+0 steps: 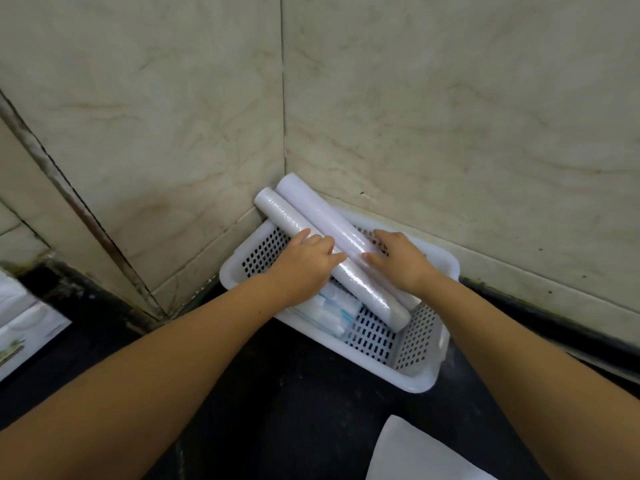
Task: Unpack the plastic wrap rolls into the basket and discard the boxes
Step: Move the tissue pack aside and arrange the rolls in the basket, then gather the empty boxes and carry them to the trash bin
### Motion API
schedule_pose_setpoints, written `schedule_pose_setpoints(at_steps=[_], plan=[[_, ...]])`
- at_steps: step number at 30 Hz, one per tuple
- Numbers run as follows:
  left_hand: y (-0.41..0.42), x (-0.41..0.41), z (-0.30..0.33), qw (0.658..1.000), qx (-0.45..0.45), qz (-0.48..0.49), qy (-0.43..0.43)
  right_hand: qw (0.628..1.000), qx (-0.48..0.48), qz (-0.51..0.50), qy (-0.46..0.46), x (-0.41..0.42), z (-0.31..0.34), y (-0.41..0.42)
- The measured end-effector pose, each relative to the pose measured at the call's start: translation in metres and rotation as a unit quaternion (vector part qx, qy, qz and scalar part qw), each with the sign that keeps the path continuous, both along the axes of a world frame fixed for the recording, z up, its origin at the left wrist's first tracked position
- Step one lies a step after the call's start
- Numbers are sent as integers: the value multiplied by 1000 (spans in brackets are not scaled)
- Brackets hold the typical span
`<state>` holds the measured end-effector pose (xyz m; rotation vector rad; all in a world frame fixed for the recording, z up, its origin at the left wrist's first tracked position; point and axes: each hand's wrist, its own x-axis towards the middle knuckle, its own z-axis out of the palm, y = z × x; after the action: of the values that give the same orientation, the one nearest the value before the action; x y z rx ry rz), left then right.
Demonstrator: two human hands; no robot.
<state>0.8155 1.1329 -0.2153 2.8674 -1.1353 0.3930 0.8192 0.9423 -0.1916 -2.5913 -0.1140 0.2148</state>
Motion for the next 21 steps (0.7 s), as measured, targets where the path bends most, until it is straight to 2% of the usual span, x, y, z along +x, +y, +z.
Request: schedule_pose_setpoints(at_steps=[2, 3, 9, 12, 17, 19, 21], plan=[[0, -4, 9, 996, 63, 36, 58, 1000, -20, -6, -5, -16, 15, -11], [1, -8, 15, 993, 65, 51, 81, 1000, -26, -9, -8, -25, 24, -19], [-4, -63, 46, 988, 15, 53, 147, 998, -29, -55, 4, -98, 63, -58], [-11, -106, 55, 980, -63, 28, 184, 998, -24, -52, 14, -137, 65, -66], [-23, -186, 46, 951, -201, 18, 235, 998, 28, -43, 32, -200, 32, -77], [-28, -219, 30, 944, -202, 14, 262, 995, 25, -59, 70, -222, 6, -86], [-32, -248, 14, 927, -163, 39, 336, 988, -20, -61, 139, -247, -17, -97]])
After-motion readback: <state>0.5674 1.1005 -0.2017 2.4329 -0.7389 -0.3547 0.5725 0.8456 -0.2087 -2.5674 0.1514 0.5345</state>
